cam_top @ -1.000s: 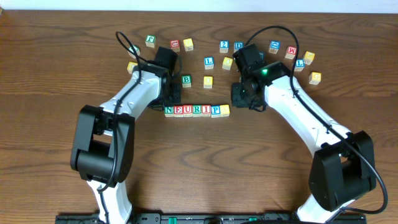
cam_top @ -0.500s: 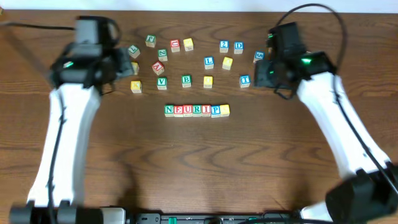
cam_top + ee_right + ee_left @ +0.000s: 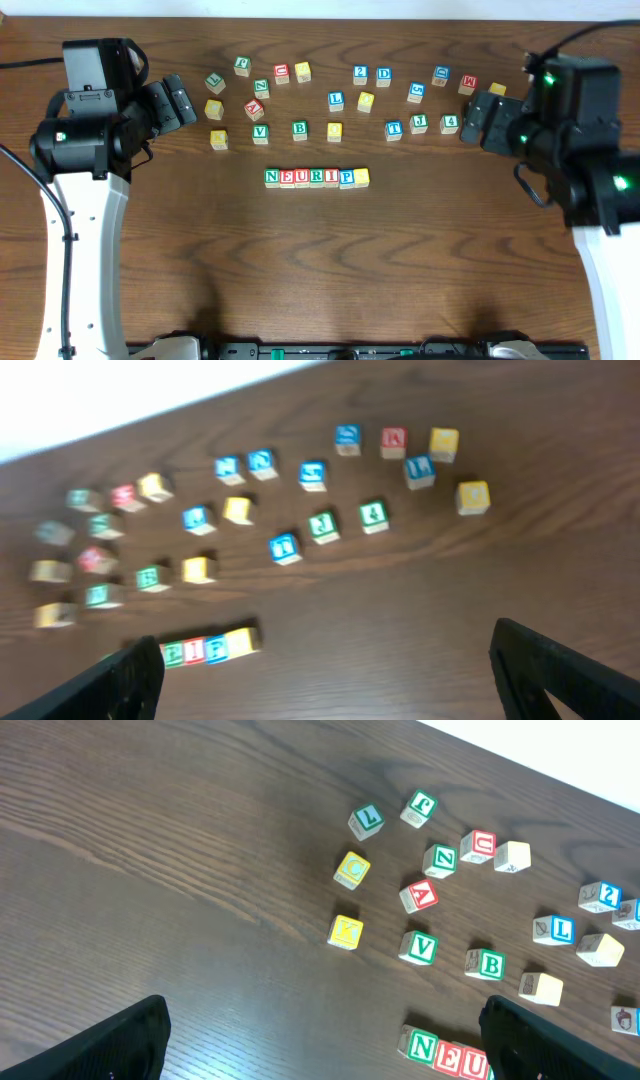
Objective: Spell out NEURIPS
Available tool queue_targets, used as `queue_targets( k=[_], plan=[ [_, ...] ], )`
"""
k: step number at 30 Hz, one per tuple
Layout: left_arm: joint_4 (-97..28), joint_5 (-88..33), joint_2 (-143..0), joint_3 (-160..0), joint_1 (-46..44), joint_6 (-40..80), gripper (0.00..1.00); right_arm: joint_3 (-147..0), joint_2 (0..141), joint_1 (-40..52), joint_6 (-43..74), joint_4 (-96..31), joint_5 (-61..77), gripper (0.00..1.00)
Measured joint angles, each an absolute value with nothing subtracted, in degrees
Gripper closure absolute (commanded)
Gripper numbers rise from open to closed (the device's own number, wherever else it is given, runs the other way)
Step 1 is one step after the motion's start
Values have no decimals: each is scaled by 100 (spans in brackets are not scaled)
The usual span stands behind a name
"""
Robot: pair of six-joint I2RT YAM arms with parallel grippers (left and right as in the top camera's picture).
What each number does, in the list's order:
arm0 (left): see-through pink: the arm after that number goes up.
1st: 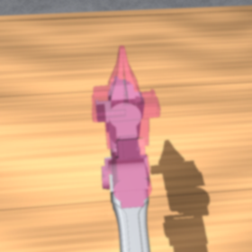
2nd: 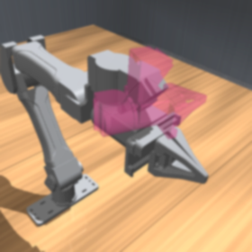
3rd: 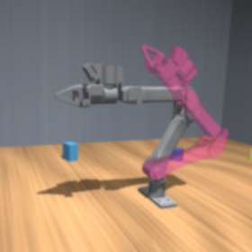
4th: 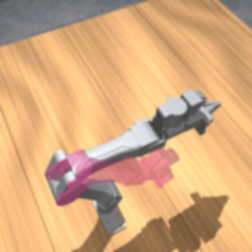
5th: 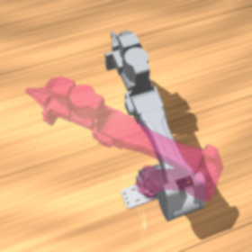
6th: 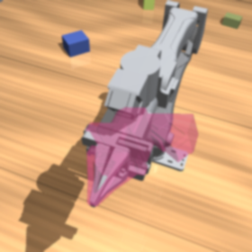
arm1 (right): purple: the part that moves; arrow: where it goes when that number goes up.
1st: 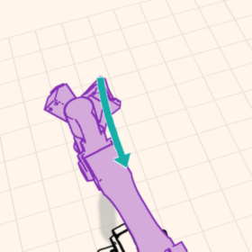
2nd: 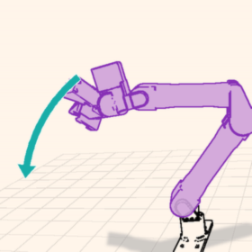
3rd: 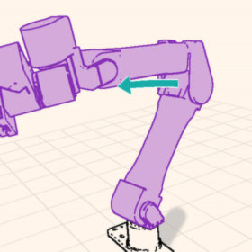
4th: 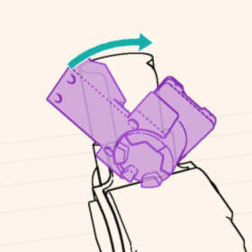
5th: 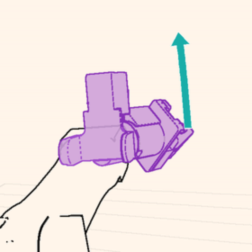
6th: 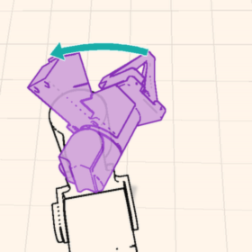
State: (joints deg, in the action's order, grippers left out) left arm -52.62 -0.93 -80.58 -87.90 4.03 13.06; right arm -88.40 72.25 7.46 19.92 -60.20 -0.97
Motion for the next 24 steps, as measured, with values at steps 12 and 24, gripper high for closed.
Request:
queue_targets(
  k=[12,24],
  plan=[
    [-5266,-93,-8058,-8790,403,1306,2,-8868,6818,746,1986,-6718,25,1],
    [-5266,-91,-8058,-8790,403,1306,2,-7354,5776,729,1090,-4829,-64,1]
  ],
)
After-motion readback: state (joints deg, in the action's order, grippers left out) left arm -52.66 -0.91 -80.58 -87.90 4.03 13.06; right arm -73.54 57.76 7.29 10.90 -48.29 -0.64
